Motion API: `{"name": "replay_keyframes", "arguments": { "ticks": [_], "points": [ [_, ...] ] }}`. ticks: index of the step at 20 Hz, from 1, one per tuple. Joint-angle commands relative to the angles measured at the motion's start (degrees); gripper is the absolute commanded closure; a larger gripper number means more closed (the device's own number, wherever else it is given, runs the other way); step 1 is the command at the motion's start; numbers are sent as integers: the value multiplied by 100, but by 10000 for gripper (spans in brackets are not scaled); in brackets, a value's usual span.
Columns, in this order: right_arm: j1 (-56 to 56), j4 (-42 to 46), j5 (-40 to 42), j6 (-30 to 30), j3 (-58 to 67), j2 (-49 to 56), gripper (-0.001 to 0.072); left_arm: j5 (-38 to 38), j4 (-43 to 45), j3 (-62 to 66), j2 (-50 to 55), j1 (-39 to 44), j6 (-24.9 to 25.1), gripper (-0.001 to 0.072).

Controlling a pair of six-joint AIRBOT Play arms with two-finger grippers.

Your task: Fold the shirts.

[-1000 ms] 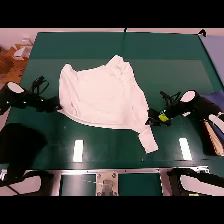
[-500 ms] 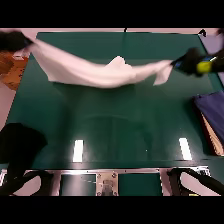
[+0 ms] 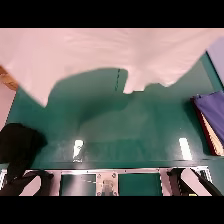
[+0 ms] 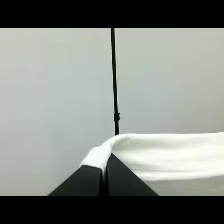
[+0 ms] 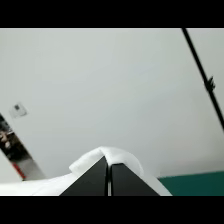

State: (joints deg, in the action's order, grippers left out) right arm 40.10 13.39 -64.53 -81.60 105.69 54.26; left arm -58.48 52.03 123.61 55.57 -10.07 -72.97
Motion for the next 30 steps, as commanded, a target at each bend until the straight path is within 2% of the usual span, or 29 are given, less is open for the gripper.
{"name": "replay_keyframes", "arguments": {
  "ticks": [1, 5, 7, 8, 10, 13, 16, 20, 23, 26, 27, 28, 29, 30],
  "points": [
    [750, -332, 367, 391, 197, -404, 693, -11, 26, 111, -151, 0, -4, 683],
    [815, -190, 238, 721, 66, -398, 693, -186, 50, -636, -155, 0, 0, 683],
    [608, -90, 267, 835, -361, -396, 694, -232, 26, -1246, -66, 2, 136, 684],
    [387, -59, 354, 1082, -673, -396, 693, -260, 24, -1515, 28, 2, 153, 683],
    [-278, 127, 774, 1502, -1508, -387, 693, -299, 2, -2015, 313, 2, 155, 683],
    [-1397, 522, 1838, 2087, -2809, -133, 693, -315, -28, -2531, 973, 2, 254, 683],
    [-2124, 533, 2708, 2610, -3506, 632, 693, -245, -35, -2726, 1856, 269, 444, 683],
    [-2568, 476, 3311, 2774, -3512, 2212, 693, 697, 7, -2726, 3230, 922, 448, 684],
    [-2546, 358, 3294, 2771, -3215, 3283, 694, 1366, 0, -2726, 3980, 1307, 428, 683],
    [-2476, 374, 3233, 2771, -3141, 3803, 693, 1572, 2, -2726, 4494, 1541, 426, 681],
    [-2446, 382, 3191, 2774, -3141, 3904, 692, 1563, -4, -2726, 4610, 1543, 400, 620],
    [-2391, 387, 3126, 2774, -3141, 3971, 619, 1556, -4, -2723, 4686, 1543, 358, 277],
    [-2297, 461, 3034, 2774, -3141, 3991, 439, 1530, 31, -2726, 4706, 1519, 267, 32],
    [-2153, 577, 2868, 2771, -3134, 3980, 337, 1379, 46, -2721, 4675, 1453, 251, 6]
  ]
}}
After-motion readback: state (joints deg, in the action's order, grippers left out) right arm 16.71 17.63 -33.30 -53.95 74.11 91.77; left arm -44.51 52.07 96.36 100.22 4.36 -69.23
